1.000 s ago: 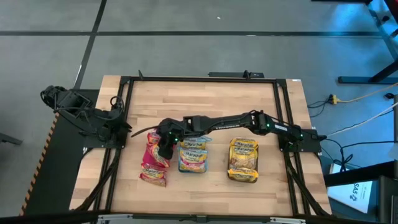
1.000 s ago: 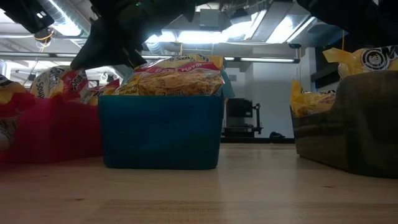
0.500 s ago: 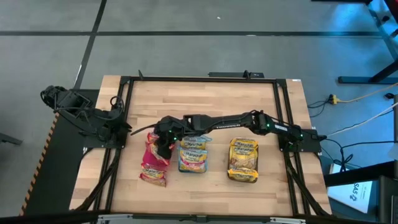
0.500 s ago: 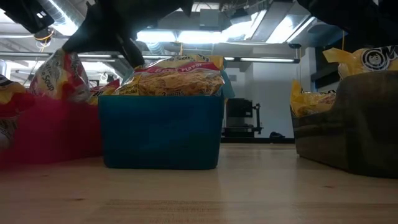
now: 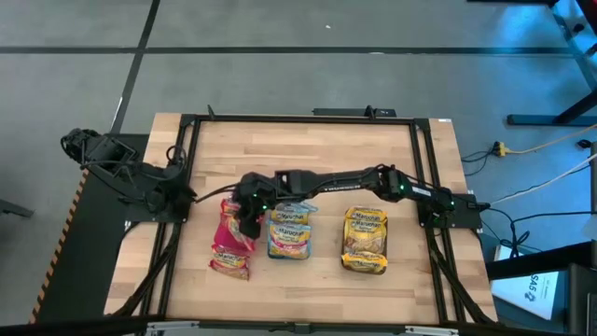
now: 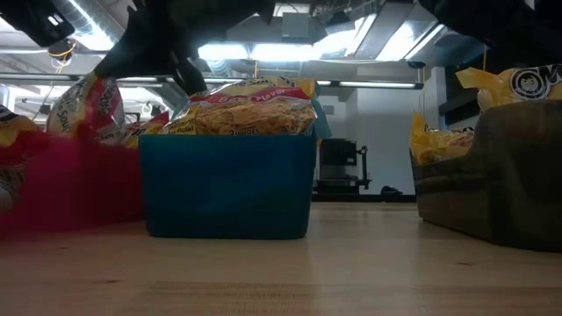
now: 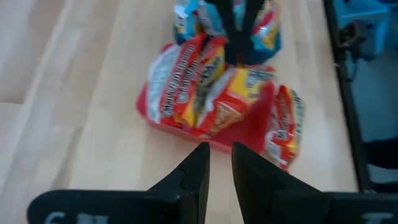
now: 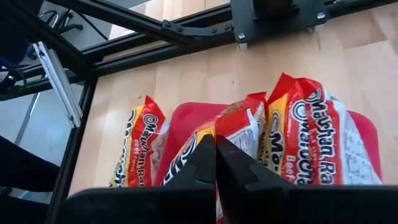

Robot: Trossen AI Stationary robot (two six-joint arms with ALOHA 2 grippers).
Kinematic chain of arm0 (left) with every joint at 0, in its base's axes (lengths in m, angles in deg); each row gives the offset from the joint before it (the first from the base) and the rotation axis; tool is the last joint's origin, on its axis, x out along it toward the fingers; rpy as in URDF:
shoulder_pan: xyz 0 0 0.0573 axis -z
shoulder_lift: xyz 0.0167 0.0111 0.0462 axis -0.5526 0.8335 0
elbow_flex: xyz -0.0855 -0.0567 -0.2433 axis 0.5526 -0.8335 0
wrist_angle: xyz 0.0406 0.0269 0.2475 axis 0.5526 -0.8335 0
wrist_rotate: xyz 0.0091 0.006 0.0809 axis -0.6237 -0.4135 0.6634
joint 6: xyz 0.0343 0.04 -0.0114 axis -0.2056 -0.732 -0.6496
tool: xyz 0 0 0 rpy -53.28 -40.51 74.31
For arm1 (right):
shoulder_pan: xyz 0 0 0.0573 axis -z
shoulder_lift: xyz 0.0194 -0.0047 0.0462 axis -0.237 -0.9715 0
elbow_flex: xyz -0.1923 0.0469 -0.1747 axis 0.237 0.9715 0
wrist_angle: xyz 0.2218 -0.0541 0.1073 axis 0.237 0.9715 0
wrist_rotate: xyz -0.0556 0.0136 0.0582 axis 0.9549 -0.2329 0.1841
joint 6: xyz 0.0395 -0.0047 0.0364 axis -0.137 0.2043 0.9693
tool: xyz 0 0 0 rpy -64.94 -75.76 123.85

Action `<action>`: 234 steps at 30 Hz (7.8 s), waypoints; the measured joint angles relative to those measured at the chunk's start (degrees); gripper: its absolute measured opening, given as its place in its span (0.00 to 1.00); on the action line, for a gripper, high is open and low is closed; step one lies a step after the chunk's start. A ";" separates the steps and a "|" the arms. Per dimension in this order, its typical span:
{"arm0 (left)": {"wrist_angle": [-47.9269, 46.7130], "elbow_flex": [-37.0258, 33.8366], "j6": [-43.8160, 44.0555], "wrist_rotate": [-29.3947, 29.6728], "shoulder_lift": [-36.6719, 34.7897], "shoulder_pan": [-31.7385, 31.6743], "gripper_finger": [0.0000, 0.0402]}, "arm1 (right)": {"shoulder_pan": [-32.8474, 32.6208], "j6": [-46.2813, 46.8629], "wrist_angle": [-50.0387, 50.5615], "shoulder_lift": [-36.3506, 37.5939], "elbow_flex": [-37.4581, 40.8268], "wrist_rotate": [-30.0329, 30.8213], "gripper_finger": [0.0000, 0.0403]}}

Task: Sort Maruchan noodles
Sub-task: Adjust the red noodle packs in the red bin, then put the red noodle pack into the red bin

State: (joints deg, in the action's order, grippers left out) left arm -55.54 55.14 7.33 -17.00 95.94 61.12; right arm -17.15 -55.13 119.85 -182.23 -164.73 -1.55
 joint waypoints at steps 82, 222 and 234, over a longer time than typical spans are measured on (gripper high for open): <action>22.77 -6.67 -11.13 2.76 12.82 -0.07 0.00 | 0.04 -3.12 -5.62 2.75 -0.26 -1.61 0.01; 32.01 -8.46 9.99 -12.93 37.48 11.44 0.31 | -26.16 32.91 -17.02 92.91 102.01 40.03 0.10; 32.45 -8.46 8.56 -13.21 42.98 10.58 0.29 | -26.16 32.91 -16.77 92.91 102.01 40.03 0.10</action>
State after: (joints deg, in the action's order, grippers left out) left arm -23.09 46.68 15.89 -30.20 138.92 71.69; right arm -43.31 -22.22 103.07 -89.31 -62.72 38.48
